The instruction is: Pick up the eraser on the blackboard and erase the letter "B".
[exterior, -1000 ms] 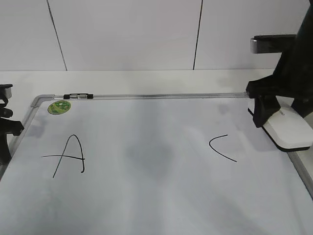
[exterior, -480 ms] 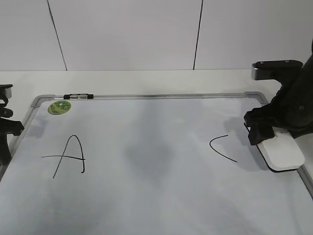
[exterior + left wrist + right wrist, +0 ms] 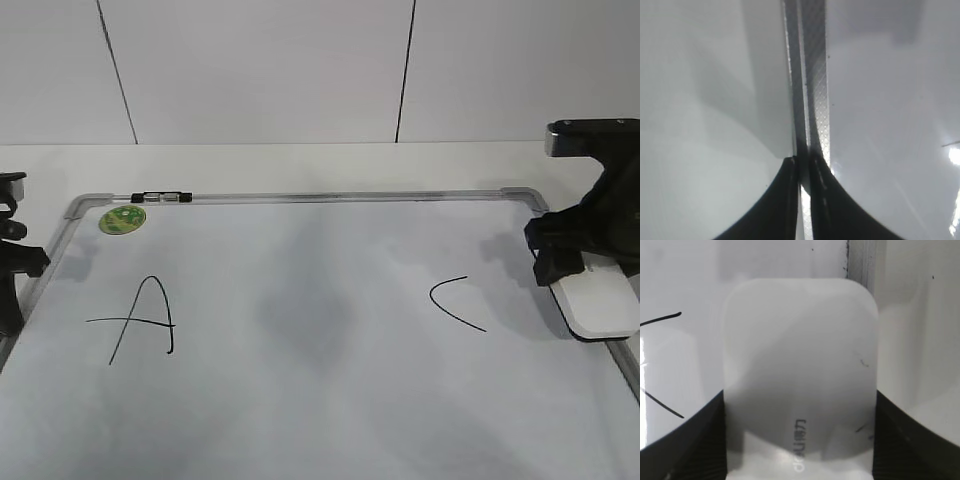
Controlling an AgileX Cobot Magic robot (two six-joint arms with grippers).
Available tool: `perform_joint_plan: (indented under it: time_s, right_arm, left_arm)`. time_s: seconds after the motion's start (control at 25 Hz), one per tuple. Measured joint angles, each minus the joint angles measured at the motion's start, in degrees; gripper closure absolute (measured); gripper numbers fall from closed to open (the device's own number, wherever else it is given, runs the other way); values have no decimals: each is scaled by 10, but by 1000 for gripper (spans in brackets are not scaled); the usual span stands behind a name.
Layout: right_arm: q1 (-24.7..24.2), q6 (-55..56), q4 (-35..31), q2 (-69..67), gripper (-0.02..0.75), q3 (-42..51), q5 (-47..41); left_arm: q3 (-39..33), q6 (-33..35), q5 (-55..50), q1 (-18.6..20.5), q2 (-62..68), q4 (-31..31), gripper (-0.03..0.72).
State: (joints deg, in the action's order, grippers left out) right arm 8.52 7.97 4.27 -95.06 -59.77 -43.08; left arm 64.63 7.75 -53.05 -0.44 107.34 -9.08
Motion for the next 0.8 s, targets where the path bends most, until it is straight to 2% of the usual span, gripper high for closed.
perform_joint_plan:
  time_s: [0.8]
  right_arm:
    - [0,-7,2,-21,202,0,22]
  left_arm:
    - [0,0,0,0,0,-2,671]
